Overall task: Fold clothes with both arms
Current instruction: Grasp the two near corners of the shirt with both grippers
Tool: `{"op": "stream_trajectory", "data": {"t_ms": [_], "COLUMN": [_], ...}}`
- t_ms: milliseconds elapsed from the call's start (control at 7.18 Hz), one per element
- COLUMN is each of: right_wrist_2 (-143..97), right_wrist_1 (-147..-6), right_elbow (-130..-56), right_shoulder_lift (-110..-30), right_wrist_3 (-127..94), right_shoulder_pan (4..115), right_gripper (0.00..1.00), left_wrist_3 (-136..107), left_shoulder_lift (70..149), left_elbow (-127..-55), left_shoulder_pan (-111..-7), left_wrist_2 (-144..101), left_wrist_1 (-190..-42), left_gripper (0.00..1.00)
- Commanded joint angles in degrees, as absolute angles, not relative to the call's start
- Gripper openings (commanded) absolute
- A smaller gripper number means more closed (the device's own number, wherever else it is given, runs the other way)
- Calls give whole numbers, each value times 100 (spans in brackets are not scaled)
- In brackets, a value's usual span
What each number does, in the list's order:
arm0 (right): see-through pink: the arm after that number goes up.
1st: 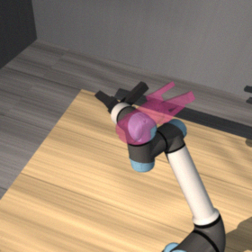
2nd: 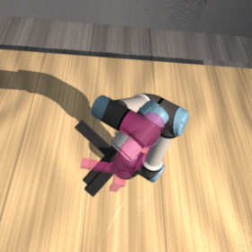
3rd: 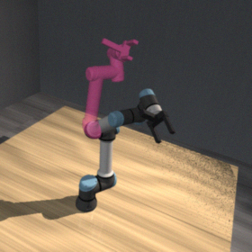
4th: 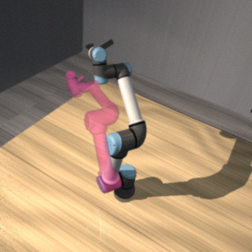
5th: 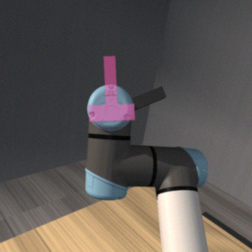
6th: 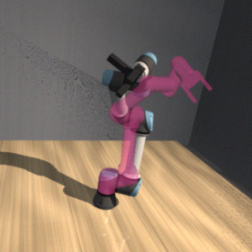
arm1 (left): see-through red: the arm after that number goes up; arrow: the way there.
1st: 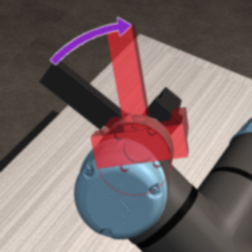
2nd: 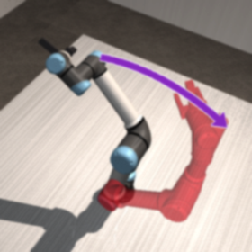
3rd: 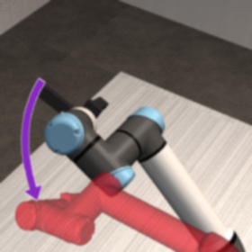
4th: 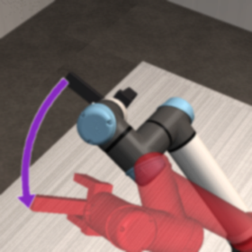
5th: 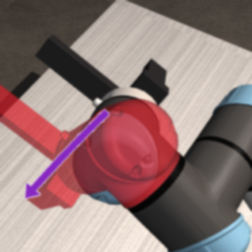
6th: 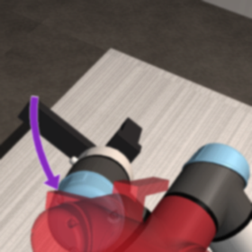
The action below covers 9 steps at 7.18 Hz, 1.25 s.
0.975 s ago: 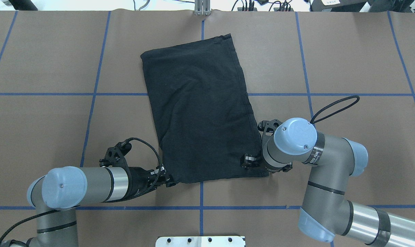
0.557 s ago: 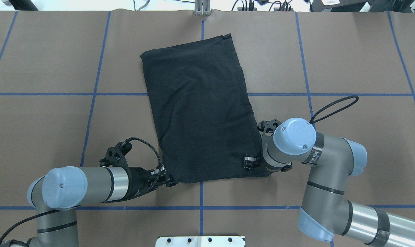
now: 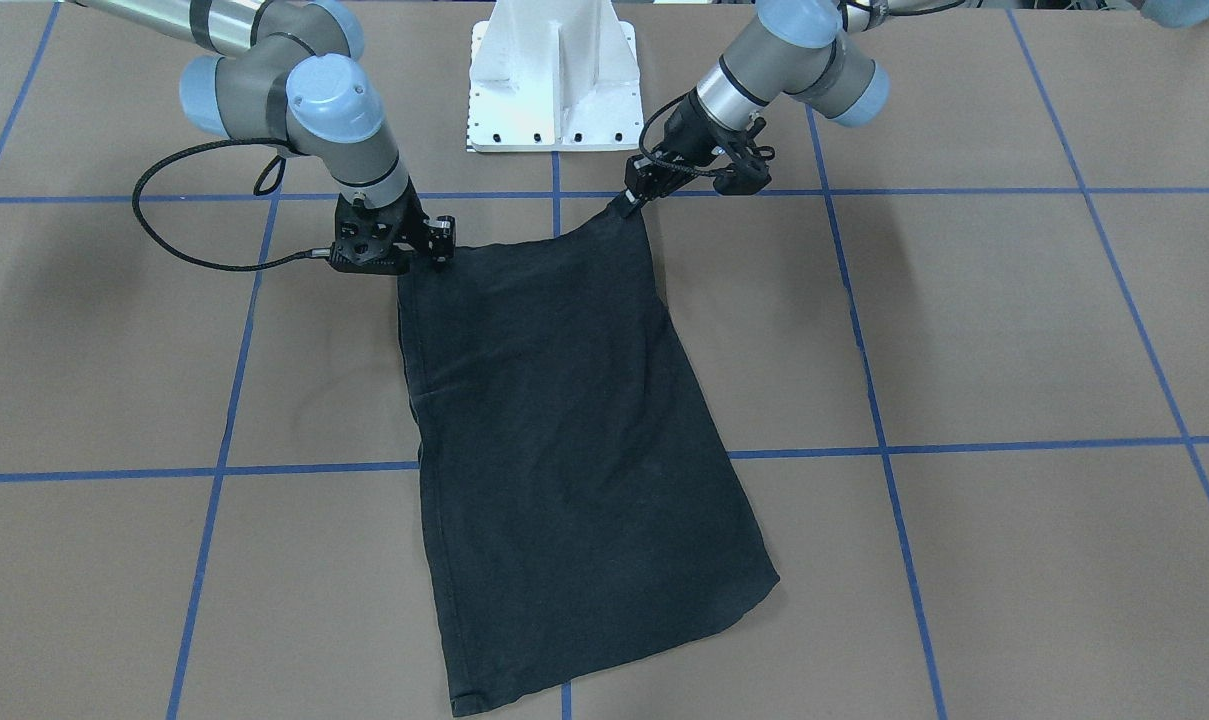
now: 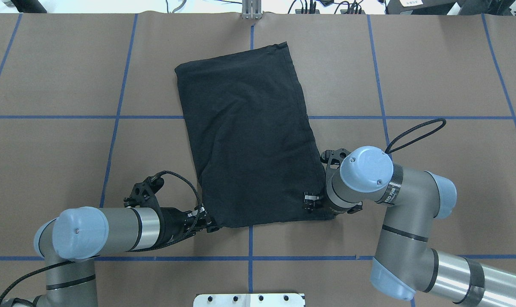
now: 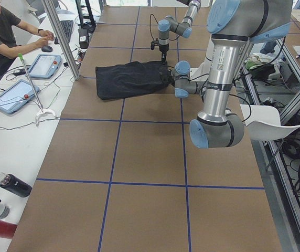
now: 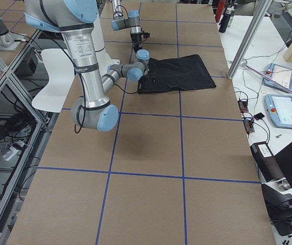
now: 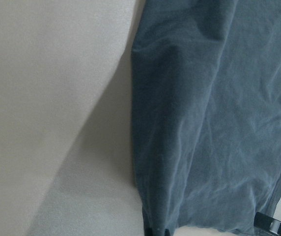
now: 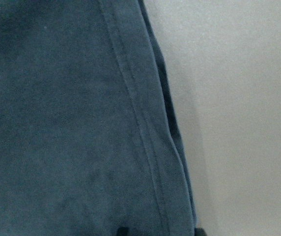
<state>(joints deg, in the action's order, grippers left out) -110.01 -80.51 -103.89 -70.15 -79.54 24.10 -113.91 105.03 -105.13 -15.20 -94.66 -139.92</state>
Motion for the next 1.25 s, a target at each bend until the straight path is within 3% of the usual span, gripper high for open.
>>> {"op": "stream_trajectory", "data": {"t_ms": [0, 139, 279, 836, 1114], "right_wrist_2": [-11004, -10995, -10960, -11379, -12116], "right_wrist_1": [-8051, -8042, -8042, -8042, -8051], "right_elbow": [-10397, -10406, -10406, -10713, -10967], "right_shoulder_lift": [-7014, -6996, -6996, -7030, -7171], "right_wrist_3": [-7954, -7963, -7998, -8042, -8059], "right_shoulder_pan": [2417, 2408, 2400, 2470, 2461], "right_gripper": [20, 6, 0, 0, 0], "left_wrist_3": [-11391, -11391, -11391, -11303, -11259], "left_shoulder_lift": [10503, 10494, 10503, 10346, 9864], "left_elbow": [-10529, -10529, -10529, -10608, -11168], "left_shoulder_pan": [-1521, -1521, -1521, -1547, -1521], "left_wrist_2": [-9466, -9466, -9466, -9483, -9763], "left_wrist_1": [-13983, -13992, -13992, -14001, -13983], "left_gripper": [0, 0, 0, 0, 0]}}
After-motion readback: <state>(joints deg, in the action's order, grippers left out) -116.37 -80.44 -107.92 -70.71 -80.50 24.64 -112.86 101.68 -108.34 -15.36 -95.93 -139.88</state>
